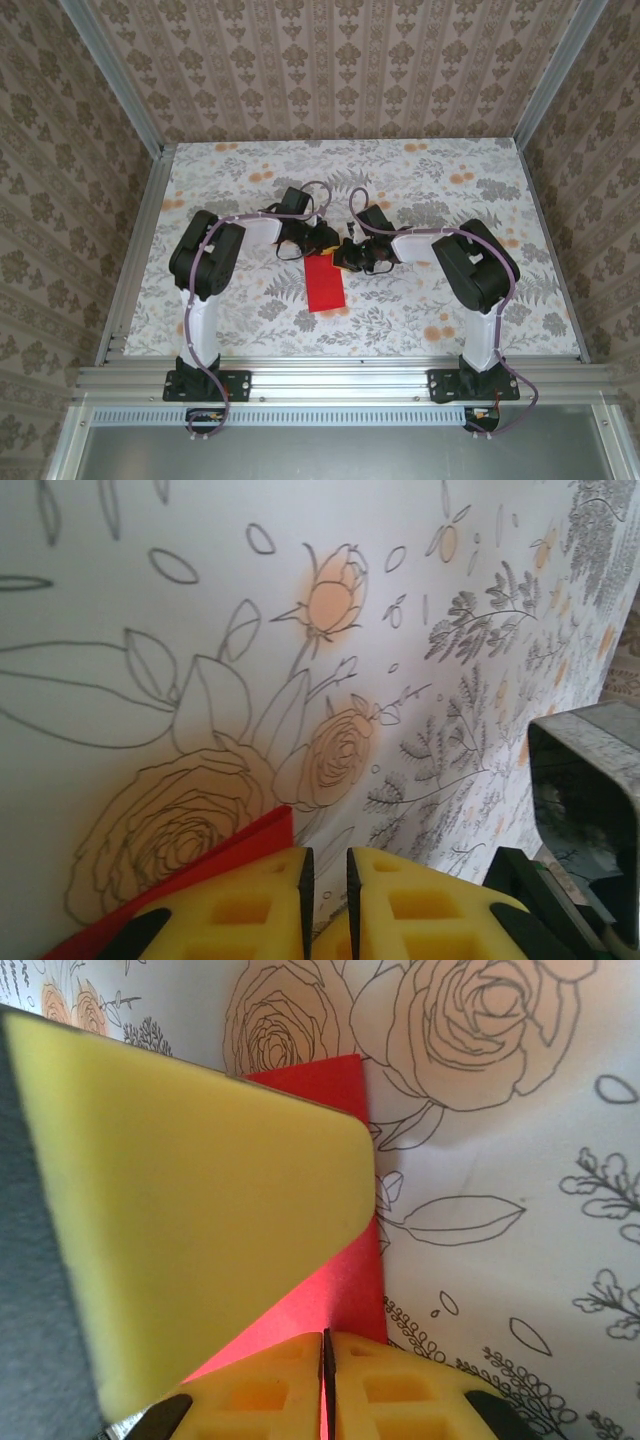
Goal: Fold a paper plane with a square sheet of paper (pick it up from the middle)
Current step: First fold in half a square sheet of paper at the center of the table.
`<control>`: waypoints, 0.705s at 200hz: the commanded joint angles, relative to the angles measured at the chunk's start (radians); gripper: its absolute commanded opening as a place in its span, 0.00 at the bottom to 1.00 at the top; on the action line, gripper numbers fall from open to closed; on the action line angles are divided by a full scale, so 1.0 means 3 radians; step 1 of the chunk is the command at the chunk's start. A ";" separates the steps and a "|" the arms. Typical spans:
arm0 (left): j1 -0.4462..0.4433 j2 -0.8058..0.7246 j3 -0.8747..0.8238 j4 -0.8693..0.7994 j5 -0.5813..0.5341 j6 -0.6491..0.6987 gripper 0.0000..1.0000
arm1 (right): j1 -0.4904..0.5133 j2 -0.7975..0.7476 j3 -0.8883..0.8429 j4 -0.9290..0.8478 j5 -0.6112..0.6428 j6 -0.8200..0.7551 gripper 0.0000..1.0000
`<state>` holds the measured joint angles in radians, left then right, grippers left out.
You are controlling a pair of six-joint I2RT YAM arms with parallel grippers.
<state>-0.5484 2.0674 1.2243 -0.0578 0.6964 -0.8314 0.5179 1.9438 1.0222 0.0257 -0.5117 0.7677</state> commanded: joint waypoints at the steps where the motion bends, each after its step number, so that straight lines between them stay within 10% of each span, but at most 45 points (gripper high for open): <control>1: 0.0008 -0.0104 -0.0041 0.0085 0.0117 -0.0041 0.19 | 0.0023 0.0132 0.0021 -0.0099 0.0070 0.0033 0.12; 141: -0.0003 0.0287 -0.0044 -0.0574 -0.0607 0.0174 0.07 | 0.0154 -0.0150 -0.0306 -0.0288 -0.0222 0.0027 0.12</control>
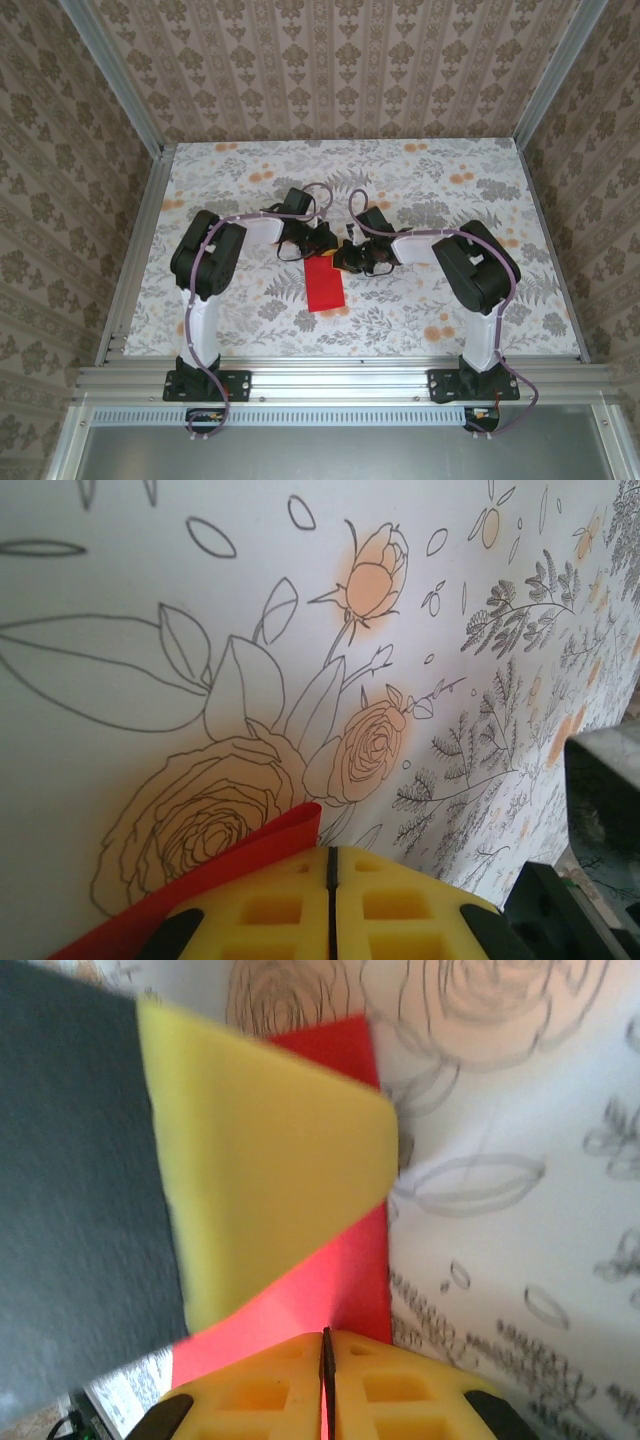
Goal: Fold a paper plane with a square sheet of paper (pick it up from the middle)
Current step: First fold in half a square sheet of paper at the center of the table.
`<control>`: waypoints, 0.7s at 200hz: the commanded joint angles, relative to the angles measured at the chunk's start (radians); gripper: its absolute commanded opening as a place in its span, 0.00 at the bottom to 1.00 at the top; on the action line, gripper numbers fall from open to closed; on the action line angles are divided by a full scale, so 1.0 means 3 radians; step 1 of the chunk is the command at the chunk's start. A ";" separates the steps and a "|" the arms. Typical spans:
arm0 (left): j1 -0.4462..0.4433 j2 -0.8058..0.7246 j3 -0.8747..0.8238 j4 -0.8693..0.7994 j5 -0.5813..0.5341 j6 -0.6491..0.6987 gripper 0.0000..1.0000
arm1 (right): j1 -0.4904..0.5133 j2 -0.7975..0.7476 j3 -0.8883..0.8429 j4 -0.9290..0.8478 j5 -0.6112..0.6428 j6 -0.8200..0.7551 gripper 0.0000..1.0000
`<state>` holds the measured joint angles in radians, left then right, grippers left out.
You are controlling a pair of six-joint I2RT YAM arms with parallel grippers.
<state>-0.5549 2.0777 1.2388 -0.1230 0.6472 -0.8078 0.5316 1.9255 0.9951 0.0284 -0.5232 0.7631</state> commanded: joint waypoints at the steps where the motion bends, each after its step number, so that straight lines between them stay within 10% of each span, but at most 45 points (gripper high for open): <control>1: 0.0019 0.0253 -0.0094 -0.0357 -0.0446 0.0098 0.07 | 0.0109 -0.0094 -0.0219 -0.0293 -0.0184 0.0045 0.12; 140: 0.0024 0.0288 -0.0096 -0.0352 -0.0465 0.0141 0.07 | 0.0527 -0.0572 -0.1183 -0.0012 -0.0140 0.0556 0.13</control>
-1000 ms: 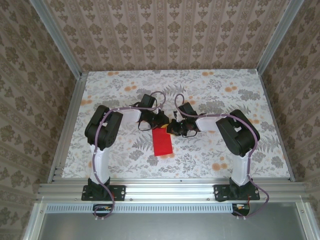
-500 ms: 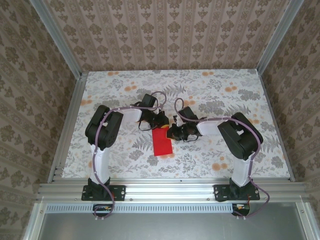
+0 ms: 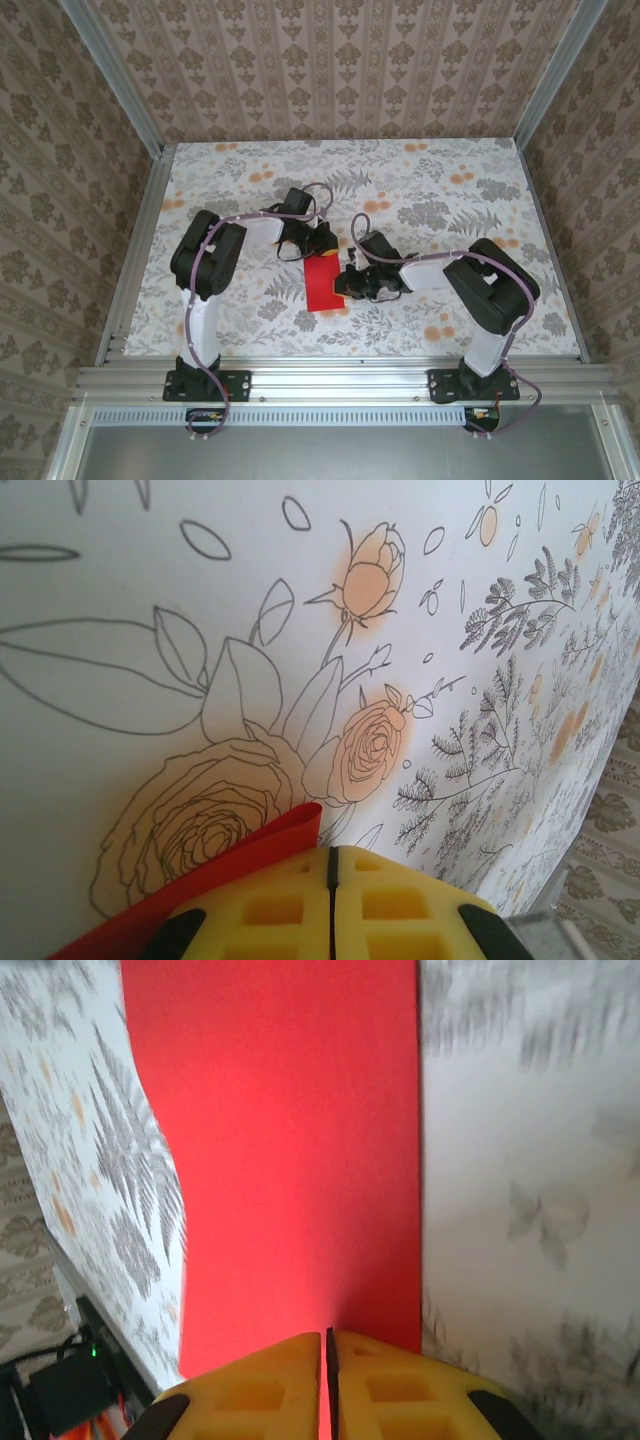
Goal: Fold a paper plane with a square sheet of paper (pick it up from the middle)
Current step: First fold in half a square sheet of paper at the center of the table.
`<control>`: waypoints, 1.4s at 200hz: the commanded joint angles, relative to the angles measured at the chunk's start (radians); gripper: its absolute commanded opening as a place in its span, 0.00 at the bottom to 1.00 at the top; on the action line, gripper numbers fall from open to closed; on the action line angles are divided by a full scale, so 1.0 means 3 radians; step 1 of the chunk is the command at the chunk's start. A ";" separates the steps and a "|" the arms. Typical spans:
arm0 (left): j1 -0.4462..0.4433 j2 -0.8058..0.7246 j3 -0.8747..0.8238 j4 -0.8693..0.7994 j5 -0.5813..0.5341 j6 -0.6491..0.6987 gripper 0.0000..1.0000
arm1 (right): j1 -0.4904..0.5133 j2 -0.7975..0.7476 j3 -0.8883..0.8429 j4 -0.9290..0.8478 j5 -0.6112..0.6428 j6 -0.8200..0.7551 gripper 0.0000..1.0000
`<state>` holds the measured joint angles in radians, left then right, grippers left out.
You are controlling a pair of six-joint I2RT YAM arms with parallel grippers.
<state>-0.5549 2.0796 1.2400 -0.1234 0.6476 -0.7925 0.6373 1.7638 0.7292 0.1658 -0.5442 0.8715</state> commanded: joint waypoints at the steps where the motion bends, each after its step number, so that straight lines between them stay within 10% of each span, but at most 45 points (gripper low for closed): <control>1: 0.0024 0.0280 -0.0099 -0.0353 -0.0466 0.0087 0.07 | 0.0178 -0.0039 -0.0303 -0.0470 -0.0069 0.0199 0.13; 125: 0.0016 -0.0123 0.0396 -0.0481 -0.0089 0.0219 0.20 | 0.0187 -0.0802 0.0379 -0.1119 0.1095 -0.0238 0.18; 280: 0.0801 -0.1657 -0.1120 -0.0524 -0.0367 0.0135 0.56 | 0.0094 0.0837 0.2011 -0.1629 0.1456 -0.0725 0.31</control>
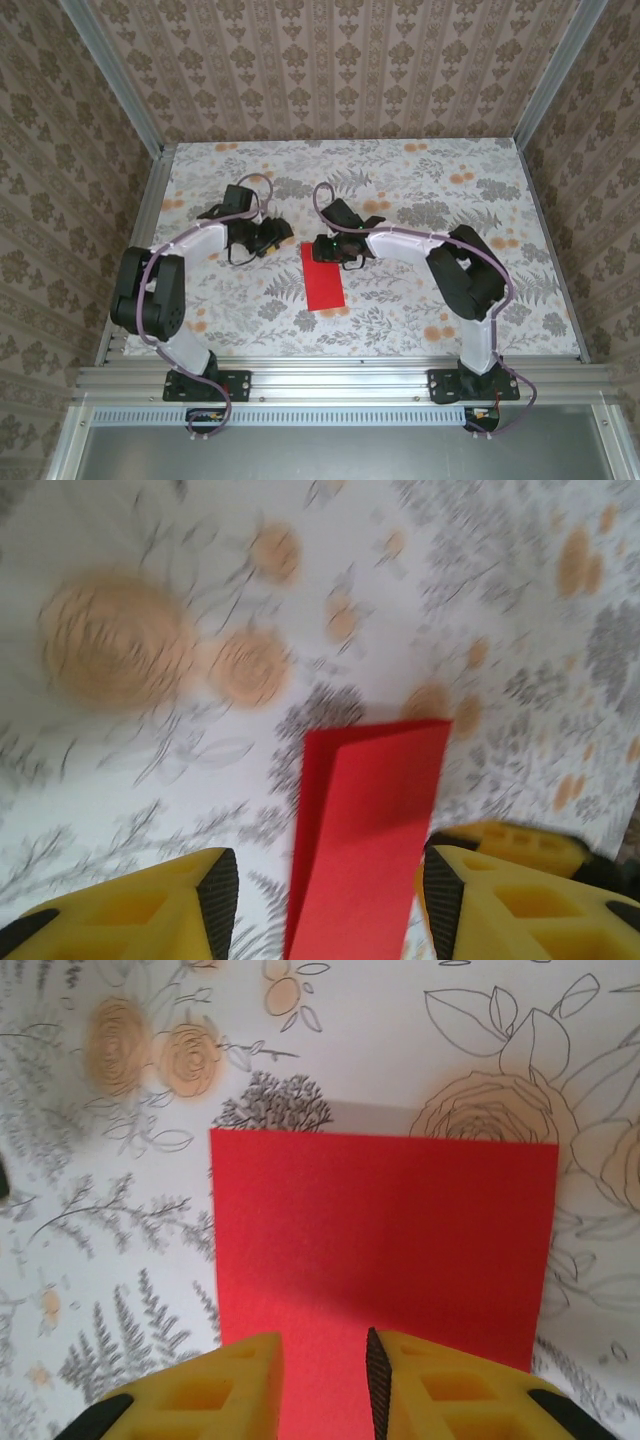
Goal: Fold a paper plane with a square sheet of paper (pick it up from the middle)
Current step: First fold in half a square sheet of paper at the center of the table.
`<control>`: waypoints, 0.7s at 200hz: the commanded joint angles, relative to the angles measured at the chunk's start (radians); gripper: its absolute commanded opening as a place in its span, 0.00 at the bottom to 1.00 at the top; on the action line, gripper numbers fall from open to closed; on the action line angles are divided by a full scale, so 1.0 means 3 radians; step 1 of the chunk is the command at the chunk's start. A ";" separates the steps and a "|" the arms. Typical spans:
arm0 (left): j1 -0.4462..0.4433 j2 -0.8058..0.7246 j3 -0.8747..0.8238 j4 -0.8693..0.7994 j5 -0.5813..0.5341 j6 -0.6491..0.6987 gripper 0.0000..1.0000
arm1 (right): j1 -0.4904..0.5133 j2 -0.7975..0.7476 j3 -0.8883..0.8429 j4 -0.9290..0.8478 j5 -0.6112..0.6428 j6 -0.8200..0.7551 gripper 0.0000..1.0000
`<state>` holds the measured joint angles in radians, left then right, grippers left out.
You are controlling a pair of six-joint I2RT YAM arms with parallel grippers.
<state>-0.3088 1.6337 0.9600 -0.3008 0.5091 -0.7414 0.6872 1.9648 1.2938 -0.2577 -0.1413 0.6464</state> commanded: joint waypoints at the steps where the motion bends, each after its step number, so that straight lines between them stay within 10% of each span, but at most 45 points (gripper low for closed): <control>1: -0.0021 -0.0172 -0.0193 0.0070 0.0101 -0.0037 0.56 | -0.0075 0.0176 0.0130 -0.0219 0.0113 0.0029 0.31; 140: -0.0611 -0.0382 -0.0797 0.0293 0.0527 -0.0203 0.65 | -0.0389 0.0391 -0.0166 -0.0223 0.0317 0.1087 0.32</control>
<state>-0.4599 1.5360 0.7322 -0.2272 0.6342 -0.7750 0.5968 2.0407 1.3041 -0.2180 -0.1196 0.8875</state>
